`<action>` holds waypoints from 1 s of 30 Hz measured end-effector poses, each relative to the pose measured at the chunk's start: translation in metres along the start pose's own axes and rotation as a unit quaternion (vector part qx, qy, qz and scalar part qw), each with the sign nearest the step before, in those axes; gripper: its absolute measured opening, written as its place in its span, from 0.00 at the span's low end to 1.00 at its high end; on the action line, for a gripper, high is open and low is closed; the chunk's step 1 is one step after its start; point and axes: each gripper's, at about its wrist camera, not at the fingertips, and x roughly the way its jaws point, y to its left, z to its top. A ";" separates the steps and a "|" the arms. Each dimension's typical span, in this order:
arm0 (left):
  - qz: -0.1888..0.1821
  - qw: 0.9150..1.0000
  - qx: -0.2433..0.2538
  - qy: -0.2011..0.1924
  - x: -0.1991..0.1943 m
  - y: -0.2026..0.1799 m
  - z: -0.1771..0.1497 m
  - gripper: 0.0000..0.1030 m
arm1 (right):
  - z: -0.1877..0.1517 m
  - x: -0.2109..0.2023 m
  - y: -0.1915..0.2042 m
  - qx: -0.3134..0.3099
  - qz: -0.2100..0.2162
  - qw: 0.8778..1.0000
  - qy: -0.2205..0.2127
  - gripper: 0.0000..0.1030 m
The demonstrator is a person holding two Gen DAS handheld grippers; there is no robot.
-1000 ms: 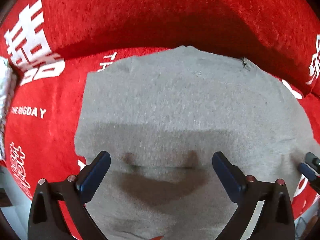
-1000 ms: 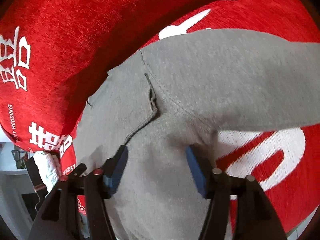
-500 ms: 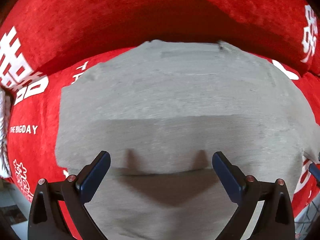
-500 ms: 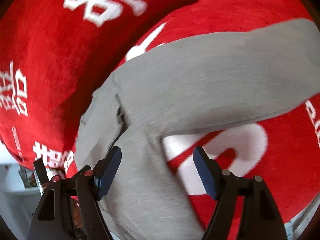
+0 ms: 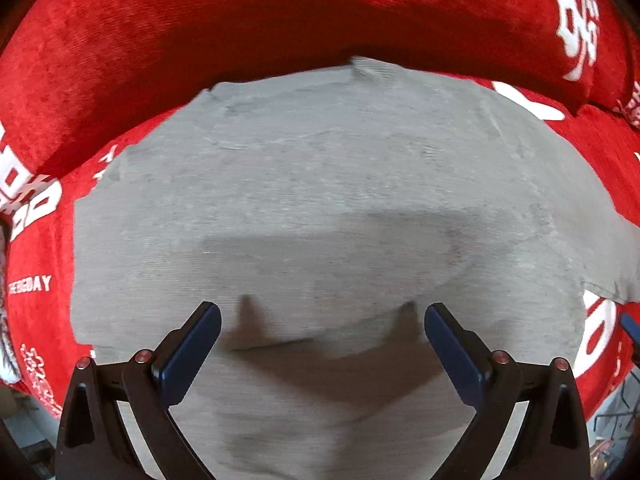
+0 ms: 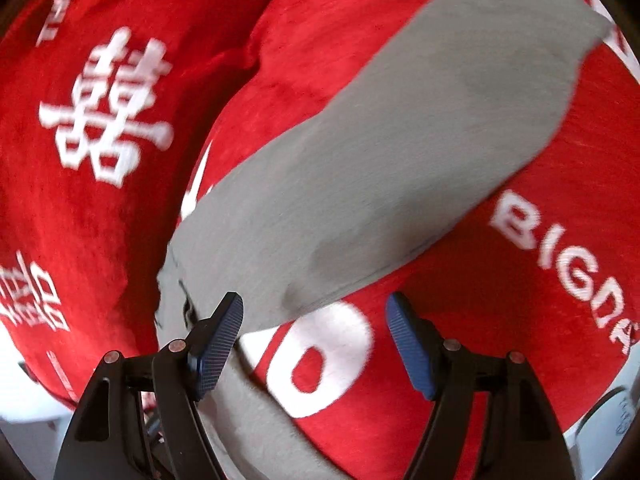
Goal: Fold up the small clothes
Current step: 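Grasp the other sweater sleeve with the right gripper and lift it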
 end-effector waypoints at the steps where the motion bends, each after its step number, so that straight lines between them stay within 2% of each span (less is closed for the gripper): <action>1: -0.004 1.000 0.001 0.000 0.000 -0.003 0.000 0.99 | 0.003 -0.004 -0.006 0.008 0.001 1.000 -0.007 0.75; 6: -0.018 1.000 0.013 0.002 -0.001 -0.020 0.001 0.99 | 0.022 -0.022 -0.041 0.074 0.017 0.996 -0.043 0.75; 12: -0.035 0.999 0.025 0.004 -0.006 -0.044 -0.001 0.99 | 0.042 -0.028 -0.067 0.134 0.045 0.988 -0.063 0.75; 14: -0.044 0.999 0.026 0.007 -0.006 -0.050 -0.001 0.99 | 0.047 -0.027 -0.072 0.163 0.043 0.984 -0.064 0.75; 20: -0.048 0.998 0.031 0.005 -0.005 -0.056 -0.003 0.99 | 0.053 -0.023 -0.087 0.224 0.077 0.968 -0.081 0.74; 21: -0.048 0.998 0.030 0.005 -0.005 -0.056 -0.002 0.99 | 0.053 -0.022 -0.089 0.236 0.084 0.965 -0.082 0.71; 22: -0.049 0.998 0.028 0.005 -0.006 -0.055 -0.002 0.99 | 0.053 -0.021 -0.091 0.243 0.091 0.962 -0.080 0.52; 23: -0.049 0.998 0.026 0.005 -0.005 -0.055 -0.003 0.99 | 0.053 -0.019 -0.092 0.253 0.097 0.960 -0.071 0.24; 24: -0.050 0.998 0.023 0.005 -0.005 -0.051 -0.002 0.99 | 0.053 -0.016 -0.093 0.258 0.103 0.959 -0.061 0.12; 25: -0.049 0.999 0.021 0.004 -0.005 -0.048 -0.002 0.99 | 0.053 -0.016 -0.092 0.257 0.108 0.958 -0.062 0.07; 30: -0.047 0.999 0.005 -0.009 -0.015 -0.028 -0.003 0.99 | 0.059 -0.023 -0.052 0.186 0.138 0.971 -0.066 0.06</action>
